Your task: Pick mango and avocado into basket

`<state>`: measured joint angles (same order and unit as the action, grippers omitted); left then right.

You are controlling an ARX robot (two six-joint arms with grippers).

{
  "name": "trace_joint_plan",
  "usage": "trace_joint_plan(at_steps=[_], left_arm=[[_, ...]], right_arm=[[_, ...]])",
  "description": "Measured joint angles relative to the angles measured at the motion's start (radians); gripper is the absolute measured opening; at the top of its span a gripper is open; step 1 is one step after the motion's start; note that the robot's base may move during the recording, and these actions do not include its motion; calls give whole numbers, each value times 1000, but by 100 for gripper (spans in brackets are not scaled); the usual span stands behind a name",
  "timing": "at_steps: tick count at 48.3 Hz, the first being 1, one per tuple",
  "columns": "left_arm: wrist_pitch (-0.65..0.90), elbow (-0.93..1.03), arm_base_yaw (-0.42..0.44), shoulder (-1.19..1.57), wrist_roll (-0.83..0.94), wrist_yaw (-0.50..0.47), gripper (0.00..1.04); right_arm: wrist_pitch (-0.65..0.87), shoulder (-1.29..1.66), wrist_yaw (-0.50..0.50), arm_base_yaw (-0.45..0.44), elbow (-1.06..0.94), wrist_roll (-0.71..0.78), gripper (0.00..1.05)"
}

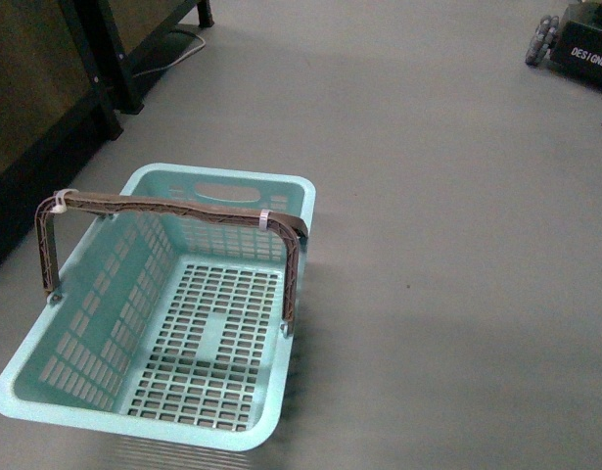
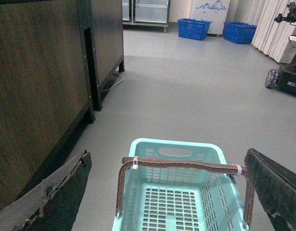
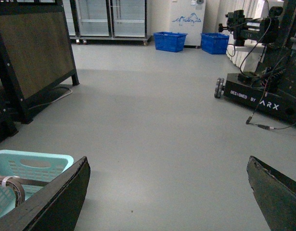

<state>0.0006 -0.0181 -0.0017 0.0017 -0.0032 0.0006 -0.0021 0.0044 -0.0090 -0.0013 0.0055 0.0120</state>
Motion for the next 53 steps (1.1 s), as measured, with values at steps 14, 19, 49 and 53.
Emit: trace_joint_plan(at_steps=[14, 19, 49, 53], left_arm=[[0, 0, 0, 0, 0, 0, 97], [0, 0, 0, 0, 0, 0, 97], [0, 0, 0, 0, 0, 0, 97], [0, 0, 0, 0, 0, 0, 97]], right_arm=[[0, 0, 0, 0, 0, 0, 97], [0, 0, 0, 0, 0, 0, 97], [0, 0, 0, 0, 0, 0, 97], [0, 0, 0, 0, 0, 0, 97]])
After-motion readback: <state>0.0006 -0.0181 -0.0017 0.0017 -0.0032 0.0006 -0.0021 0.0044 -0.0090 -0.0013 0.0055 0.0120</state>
